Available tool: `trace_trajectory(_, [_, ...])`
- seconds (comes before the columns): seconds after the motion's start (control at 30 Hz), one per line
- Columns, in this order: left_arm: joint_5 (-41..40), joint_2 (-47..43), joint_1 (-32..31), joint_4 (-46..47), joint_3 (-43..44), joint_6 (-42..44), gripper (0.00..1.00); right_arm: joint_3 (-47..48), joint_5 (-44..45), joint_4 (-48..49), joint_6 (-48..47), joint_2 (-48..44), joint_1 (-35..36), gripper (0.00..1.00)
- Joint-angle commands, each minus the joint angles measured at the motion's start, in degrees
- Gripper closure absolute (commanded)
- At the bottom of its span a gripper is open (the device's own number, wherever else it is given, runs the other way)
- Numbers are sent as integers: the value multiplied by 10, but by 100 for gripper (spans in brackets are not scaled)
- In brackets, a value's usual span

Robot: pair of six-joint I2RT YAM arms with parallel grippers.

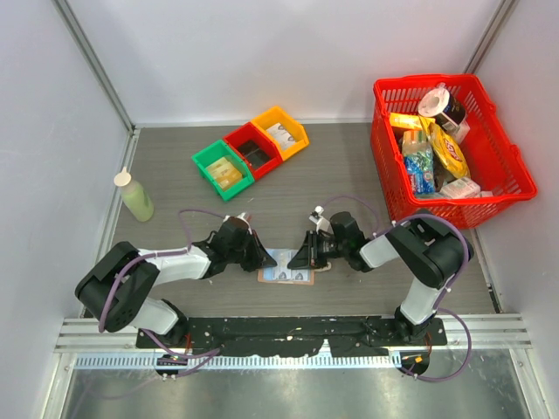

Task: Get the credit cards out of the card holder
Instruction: Remove the credit card from the card holder.

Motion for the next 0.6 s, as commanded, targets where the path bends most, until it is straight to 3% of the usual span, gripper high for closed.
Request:
trace_trajectory(0.0, [-26,15,-3,-13,-15,1,100,-10,-13,30,1,-26,3,83])
trace_trajectory(0.43, [-23,14,-2,-10,-16,-1,100,-9,-16,39,-4,-10,4,82])
trace_trajectory(0.57, [-22,10,-2,-11,-16,-2,100,-9,-9,30,-12,-14,4,98])
